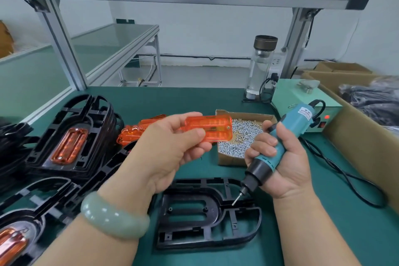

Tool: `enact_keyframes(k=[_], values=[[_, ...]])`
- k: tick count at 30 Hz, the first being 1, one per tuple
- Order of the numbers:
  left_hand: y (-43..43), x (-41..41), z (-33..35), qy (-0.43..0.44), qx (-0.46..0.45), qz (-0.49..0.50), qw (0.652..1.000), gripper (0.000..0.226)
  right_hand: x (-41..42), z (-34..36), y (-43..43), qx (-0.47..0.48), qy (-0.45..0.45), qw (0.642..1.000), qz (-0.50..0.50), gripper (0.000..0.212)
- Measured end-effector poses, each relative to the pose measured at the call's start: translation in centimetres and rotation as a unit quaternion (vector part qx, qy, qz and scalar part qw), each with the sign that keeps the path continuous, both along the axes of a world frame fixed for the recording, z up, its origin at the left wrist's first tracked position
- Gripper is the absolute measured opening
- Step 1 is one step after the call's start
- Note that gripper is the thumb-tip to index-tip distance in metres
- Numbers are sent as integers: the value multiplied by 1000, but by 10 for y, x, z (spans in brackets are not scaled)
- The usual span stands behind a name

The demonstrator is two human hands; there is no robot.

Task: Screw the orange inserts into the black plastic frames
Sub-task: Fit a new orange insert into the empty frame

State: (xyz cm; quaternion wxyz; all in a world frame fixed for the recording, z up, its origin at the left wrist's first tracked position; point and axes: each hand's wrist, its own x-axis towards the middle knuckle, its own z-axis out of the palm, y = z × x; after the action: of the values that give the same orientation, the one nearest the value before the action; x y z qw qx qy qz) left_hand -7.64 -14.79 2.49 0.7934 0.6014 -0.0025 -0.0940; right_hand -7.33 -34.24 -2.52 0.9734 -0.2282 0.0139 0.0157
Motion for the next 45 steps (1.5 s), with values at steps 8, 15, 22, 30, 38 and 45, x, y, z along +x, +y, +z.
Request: enact_keyframes(k=[8,15,22,30,38,45], values=[[7,-32,-9,19,-34,-41,998,37,-2,0,4,-6,5,1000,15,11],[9,-41,-11,12,-24,-51,998,46,-1,0,4,-14,5,1000,16,12],[10,-42,-11,2,9,-11,1000,38,-1,-1,3,-18,4,1000,16,11],[29,-41,-5,-214,504,69,834,10,-1,-1,2,-16,-4,1000,12,11],[15,-42,-7,-200,641,-74,737,10,-1,-1,2,-13,-12,1000,9,11],[1,-36,-6,-176,710,-113,672,14,-1,-1,3,-11,-11,1000,12,11]])
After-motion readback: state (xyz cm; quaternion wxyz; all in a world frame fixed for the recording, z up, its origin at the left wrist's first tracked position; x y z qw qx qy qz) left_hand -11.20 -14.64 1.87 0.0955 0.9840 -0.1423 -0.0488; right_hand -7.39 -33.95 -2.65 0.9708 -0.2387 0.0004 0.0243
